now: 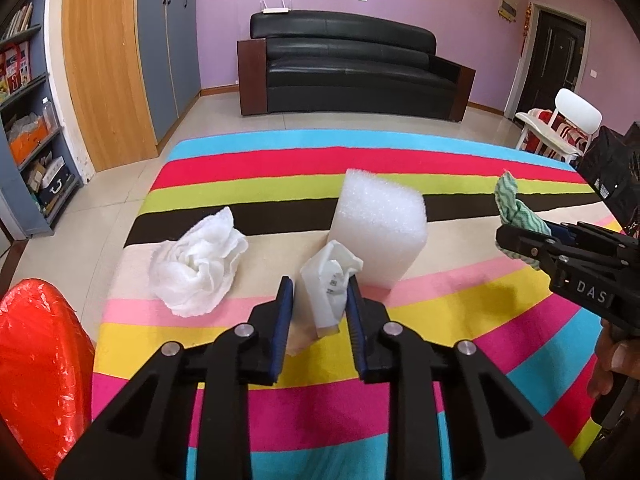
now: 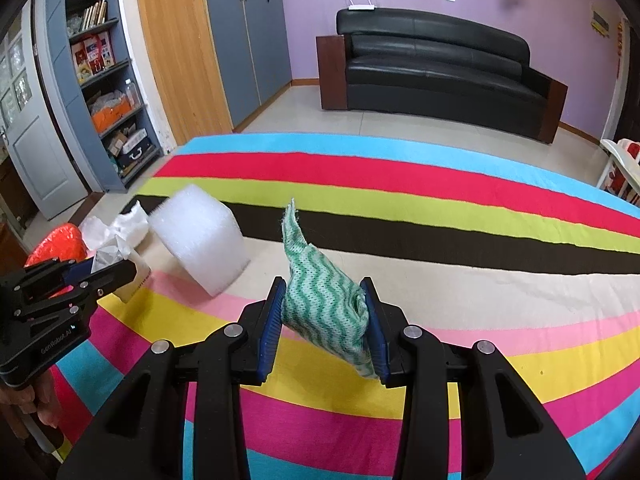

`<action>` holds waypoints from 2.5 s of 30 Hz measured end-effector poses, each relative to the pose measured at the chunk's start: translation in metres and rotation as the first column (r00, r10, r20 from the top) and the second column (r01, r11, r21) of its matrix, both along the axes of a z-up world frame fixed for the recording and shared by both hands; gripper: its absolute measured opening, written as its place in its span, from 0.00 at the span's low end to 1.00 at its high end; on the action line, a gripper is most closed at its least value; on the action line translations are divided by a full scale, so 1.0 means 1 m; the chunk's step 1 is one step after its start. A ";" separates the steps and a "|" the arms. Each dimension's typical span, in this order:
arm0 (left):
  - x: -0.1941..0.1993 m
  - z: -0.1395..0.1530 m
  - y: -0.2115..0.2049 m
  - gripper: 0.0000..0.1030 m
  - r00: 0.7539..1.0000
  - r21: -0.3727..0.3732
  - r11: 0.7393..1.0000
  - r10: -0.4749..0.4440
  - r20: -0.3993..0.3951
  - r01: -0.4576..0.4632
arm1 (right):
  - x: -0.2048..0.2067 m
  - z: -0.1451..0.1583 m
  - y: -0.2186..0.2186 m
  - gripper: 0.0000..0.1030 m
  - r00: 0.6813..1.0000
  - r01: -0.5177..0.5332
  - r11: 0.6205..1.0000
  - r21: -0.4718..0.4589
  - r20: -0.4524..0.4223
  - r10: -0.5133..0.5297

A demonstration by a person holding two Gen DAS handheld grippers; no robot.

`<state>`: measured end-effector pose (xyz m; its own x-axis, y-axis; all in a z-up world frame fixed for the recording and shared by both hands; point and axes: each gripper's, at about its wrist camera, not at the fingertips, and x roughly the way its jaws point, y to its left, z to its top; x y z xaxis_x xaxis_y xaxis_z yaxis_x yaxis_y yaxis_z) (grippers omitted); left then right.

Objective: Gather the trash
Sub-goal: 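Grasp the green zigzag cloth with the right tool while the left tool grasps the white paper roll, then carry the cloth and paper roll over the red bin and open both tools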

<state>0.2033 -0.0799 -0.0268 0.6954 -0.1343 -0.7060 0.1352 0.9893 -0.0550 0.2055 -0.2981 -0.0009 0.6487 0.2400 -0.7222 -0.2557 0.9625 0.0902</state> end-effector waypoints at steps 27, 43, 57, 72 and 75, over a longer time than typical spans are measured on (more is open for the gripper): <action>-0.050 0.072 0.081 0.24 0.979 -0.050 0.990 0.135 0.154 -0.129 | -0.011 0.063 0.055 0.36 0.985 -0.098 0.992 0.077 0.151 0.085; -0.076 0.089 0.168 0.24 0.936 -0.018 0.954 0.298 0.189 -0.300 | -0.017 0.078 0.137 0.36 0.961 -0.223 0.970 0.097 0.187 0.203; -0.123 0.106 0.259 0.24 0.851 0.017 0.873 0.470 0.233 -0.487 | -0.048 0.083 0.233 0.36 0.911 -0.378 0.923 0.070 0.204 0.357; -0.138 0.105 0.303 0.24 0.814 -0.019 0.834 0.543 0.207 -0.551 | -0.064 0.070 0.313 0.36 0.857 -0.502 0.862 0.067 0.174 0.485; -0.138 0.106 0.305 0.24 0.809 -0.022 0.830 0.550 0.207 -0.558 | -0.065 0.067 0.326 0.36 0.845 -0.525 0.848 0.073 0.166 0.509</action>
<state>0.0654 0.2247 0.0787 0.7672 0.3399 -0.5440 -0.4324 0.9004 -0.0473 0.1401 0.0274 0.0665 0.4964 0.6414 -0.5850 -0.7310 0.6723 0.1168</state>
